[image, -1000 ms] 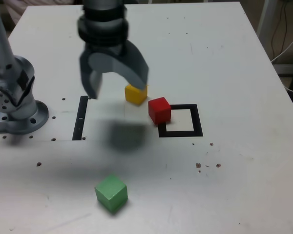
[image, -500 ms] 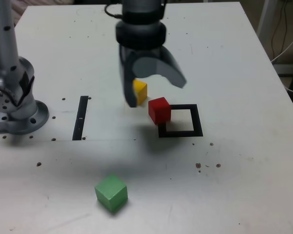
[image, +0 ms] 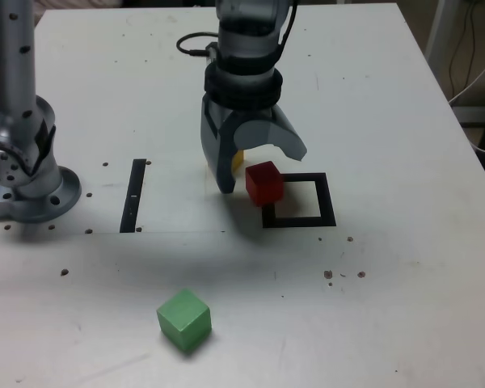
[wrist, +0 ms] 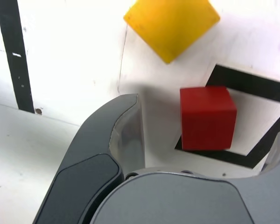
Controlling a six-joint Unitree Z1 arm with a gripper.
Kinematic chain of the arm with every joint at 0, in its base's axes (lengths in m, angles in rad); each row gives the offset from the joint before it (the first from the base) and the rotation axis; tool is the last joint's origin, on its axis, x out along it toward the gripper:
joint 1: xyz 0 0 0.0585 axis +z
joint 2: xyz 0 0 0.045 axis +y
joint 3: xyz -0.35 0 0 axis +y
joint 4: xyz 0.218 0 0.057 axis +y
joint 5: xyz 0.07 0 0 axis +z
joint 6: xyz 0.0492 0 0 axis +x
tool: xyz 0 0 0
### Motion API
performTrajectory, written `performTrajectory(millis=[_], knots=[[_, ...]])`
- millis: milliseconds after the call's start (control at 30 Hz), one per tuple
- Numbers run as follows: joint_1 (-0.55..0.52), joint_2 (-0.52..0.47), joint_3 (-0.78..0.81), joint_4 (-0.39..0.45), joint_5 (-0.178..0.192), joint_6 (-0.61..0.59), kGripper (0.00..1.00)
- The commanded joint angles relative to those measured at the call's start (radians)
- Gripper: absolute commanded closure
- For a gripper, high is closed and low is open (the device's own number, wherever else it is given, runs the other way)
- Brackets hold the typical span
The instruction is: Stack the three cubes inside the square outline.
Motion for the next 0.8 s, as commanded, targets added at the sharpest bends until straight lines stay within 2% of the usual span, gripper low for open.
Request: performTrajectory(millis=[0, 267, 433, 533, 767], knots=[[0.002, 0.013, 0.007, -0.010, 0.006, -0.007, 0.03], [0.011, 0.055, 0.010, -0.044, 0.001, -0.024, 0.06], [0.019, 0.079, 0.018, -0.100, -0.022, -0.044, 0.10], [0.025, 0.082, 0.027, -0.125, -0.030, -0.056, 0.15], [0.035, 0.091, 0.020, -0.120, -0.028, -0.063, 0.29]])
